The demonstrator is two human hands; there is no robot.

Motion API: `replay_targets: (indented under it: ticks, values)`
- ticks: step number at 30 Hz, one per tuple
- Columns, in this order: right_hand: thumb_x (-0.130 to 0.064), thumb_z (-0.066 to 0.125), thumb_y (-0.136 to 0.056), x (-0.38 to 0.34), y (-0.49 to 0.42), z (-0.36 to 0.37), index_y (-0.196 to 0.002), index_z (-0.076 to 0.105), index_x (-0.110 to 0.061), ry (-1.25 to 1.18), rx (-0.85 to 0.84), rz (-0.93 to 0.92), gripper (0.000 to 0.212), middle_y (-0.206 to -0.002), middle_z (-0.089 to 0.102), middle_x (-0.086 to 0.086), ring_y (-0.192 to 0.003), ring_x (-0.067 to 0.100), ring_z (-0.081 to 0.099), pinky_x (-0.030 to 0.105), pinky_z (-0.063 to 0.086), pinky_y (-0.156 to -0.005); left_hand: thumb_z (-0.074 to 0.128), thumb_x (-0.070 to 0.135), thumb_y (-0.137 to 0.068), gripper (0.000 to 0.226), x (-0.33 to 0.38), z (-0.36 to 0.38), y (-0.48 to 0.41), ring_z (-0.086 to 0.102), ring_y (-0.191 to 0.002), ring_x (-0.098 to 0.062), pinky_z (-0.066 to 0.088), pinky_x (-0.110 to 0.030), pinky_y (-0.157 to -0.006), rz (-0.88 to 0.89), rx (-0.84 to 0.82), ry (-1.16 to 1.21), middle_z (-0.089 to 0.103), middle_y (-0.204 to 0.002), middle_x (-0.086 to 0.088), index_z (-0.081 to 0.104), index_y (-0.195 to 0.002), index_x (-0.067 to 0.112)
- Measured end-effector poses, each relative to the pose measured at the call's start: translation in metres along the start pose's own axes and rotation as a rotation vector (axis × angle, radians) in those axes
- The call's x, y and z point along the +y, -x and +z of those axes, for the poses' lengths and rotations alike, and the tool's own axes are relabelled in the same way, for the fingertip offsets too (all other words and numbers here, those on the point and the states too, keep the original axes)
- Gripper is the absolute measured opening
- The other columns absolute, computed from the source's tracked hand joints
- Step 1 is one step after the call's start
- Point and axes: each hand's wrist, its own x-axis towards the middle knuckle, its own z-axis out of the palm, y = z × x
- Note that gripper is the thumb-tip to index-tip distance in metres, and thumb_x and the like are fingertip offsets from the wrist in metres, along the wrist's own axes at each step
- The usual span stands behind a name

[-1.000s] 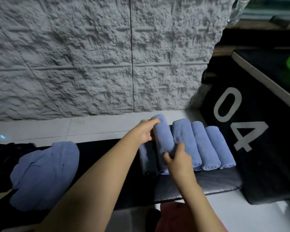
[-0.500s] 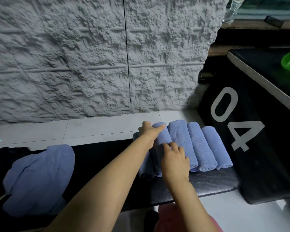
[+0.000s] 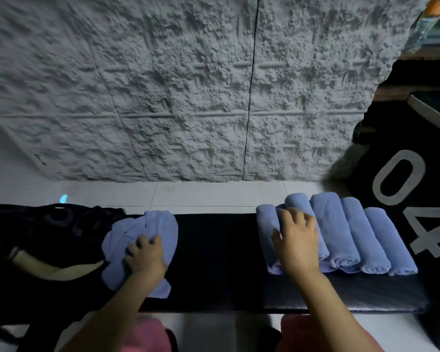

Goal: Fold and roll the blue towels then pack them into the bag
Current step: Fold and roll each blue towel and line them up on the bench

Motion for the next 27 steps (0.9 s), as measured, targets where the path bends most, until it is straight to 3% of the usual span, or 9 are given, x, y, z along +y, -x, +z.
replay_targets:
  ticks: [3,5,7,10,11,17,21,24,27]
  values:
    - [-0.011,0.079,-0.062,-0.027,0.012,0.011,-0.105,0.064,-0.009,-0.08,-0.024,-0.098,0.046,-0.099,0.064,0.013,-0.087,0.041,0.055,0.043,0.048,-0.064,0.055,0.018,-0.088,0.028,-0.027,0.017,-0.011,0.041,-0.109,-0.03,0.042,-0.037,-0.085,0.06,0.017,0.1,0.041,-0.123,-0.012,0.044,-0.114,0.017]
    - [-0.016,0.07,-0.075,-0.045,0.021,0.018,-0.117,0.059,-0.015,-0.114,-0.089,-0.149,0.044,-0.111,0.062,0.007,-0.098,0.036,0.05,0.042,0.045,-0.074,0.048,0.008,-0.088,0.006,-0.03,0.022,-0.017,0.047,-0.09,-0.025,0.042,-0.039,-0.079,0.103,0.054,0.149,0.052,-0.097,-0.014,0.05,-0.084,0.013]
    - [-0.02,0.057,-0.087,-0.057,0.028,0.028,-0.129,0.051,-0.022,-0.156,-0.188,-0.215,0.043,-0.124,0.055,-0.002,-0.11,0.029,0.043,0.036,0.039,-0.086,0.046,0.008,-0.088,0.025,-0.032,0.03,-0.023,0.048,-0.078,-0.023,0.044,-0.044,-0.079,0.135,0.15,0.175,0.051,-0.074,-0.012,0.045,-0.063,0.013]
    - [-0.025,0.05,-0.092,-0.073,0.035,0.038,-0.135,0.042,-0.026,-0.199,-0.316,-0.271,0.044,-0.13,0.049,-0.006,-0.117,0.023,0.039,0.033,0.039,-0.094,0.06,0.01,-0.084,0.009,-0.025,0.023,-0.015,0.058,-0.086,-0.022,0.044,-0.029,-0.077,0.243,0.069,0.276,0.061,-0.091,-0.004,0.058,-0.089,0.017]
    - [-0.025,0.05,-0.092,-0.078,0.037,0.041,-0.135,0.041,-0.026,-0.211,-0.353,-0.281,0.044,-0.13,0.048,-0.006,-0.117,0.023,0.039,0.034,0.039,-0.094,0.065,0.011,-0.08,0.02,-0.021,0.024,-0.013,0.059,-0.085,-0.02,0.045,-0.025,-0.077,0.279,0.041,0.34,0.062,-0.092,-0.001,0.057,-0.097,0.018]
    - [-0.019,0.044,-0.089,-0.094,0.041,0.055,-0.114,0.051,-0.021,-0.243,-0.443,-0.257,0.026,-0.117,0.056,-0.002,-0.105,0.024,0.043,0.034,0.039,-0.079,0.061,0.015,-0.078,0.014,0.012,0.039,0.014,0.056,-0.071,-0.007,0.044,-0.016,-0.071,0.494,-0.058,0.429,0.053,-0.067,0.013,0.056,-0.087,0.025]
    - [-0.011,0.04,-0.087,-0.089,0.041,0.061,-0.105,0.053,-0.019,-0.265,-0.468,-0.239,0.024,-0.113,0.058,-0.001,-0.1,0.024,0.044,0.034,0.04,-0.071,0.056,0.011,-0.082,0.008,0.021,0.042,0.02,0.06,-0.072,-0.014,0.047,-0.027,-0.067,0.502,-0.028,0.472,0.052,-0.063,0.012,0.063,-0.082,0.015]
    - [-0.01,0.041,-0.087,-0.084,0.041,0.061,-0.108,0.054,-0.022,-0.319,-0.468,-0.3,0.028,-0.115,0.055,-0.006,-0.098,0.019,0.042,0.035,0.046,-0.076,0.056,0.012,-0.084,0.01,0.023,0.03,0.023,0.057,-0.071,-0.01,0.05,-0.033,-0.069,0.515,0.057,0.524,0.061,-0.07,0.006,0.065,-0.079,0.015]
    - [-0.014,0.051,-0.091,-0.082,0.035,0.048,-0.12,0.054,-0.03,-0.513,-0.45,-0.385,0.033,-0.125,0.047,-0.022,-0.101,0.012,0.039,0.017,0.039,-0.088,0.055,0.005,-0.088,0.015,0.031,0.005,0.036,0.059,-0.08,-0.003,0.047,-0.015,-0.074,0.645,0.101,0.725,0.064,-0.083,0.01,0.067,-0.087,0.015]
